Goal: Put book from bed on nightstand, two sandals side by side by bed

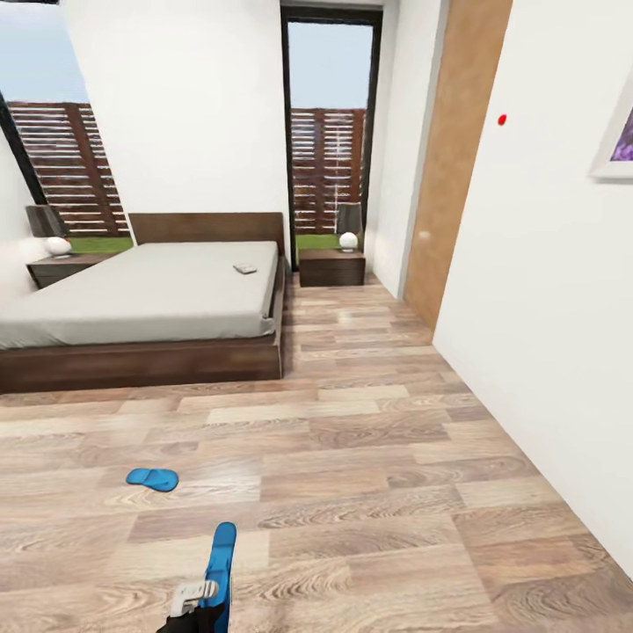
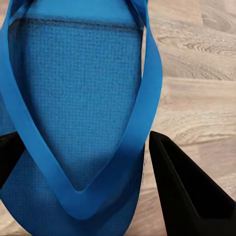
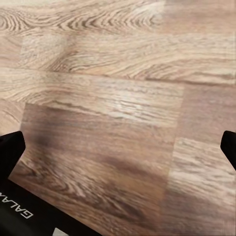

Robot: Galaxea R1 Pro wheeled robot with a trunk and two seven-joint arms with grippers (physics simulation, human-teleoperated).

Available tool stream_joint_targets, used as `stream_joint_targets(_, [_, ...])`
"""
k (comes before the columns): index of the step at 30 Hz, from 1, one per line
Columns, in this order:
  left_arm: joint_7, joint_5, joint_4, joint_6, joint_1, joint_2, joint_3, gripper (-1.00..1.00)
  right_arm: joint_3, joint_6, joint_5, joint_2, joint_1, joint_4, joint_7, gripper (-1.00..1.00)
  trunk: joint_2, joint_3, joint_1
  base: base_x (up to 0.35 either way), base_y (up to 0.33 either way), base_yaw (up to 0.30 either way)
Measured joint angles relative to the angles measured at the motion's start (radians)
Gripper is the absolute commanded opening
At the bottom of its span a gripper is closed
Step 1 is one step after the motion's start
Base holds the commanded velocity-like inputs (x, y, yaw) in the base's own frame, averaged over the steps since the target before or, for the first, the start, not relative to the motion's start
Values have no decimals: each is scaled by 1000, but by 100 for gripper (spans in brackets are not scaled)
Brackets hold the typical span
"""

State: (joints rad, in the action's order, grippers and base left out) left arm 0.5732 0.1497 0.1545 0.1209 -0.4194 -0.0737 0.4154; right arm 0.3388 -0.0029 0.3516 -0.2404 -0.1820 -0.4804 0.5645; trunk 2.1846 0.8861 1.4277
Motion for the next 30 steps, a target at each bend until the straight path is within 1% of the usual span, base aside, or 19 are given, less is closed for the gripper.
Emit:
stream_joint_targets(7, [1,1,1,0,0,0,0,-100,0,0,0,0,0,0,-1,100,0,3,0,5,0,272])
stream_joint_targets(15, [2,0,0,0,0,1,0,-100,0,0,0,1,0,0,-2,100,0,6,0,148,0,272])
stream_joint_targets(30, [2,1,0,0,0,1,0,-100,0,0,0,0,0,0,-2,100,0,13,0,28,0,272])
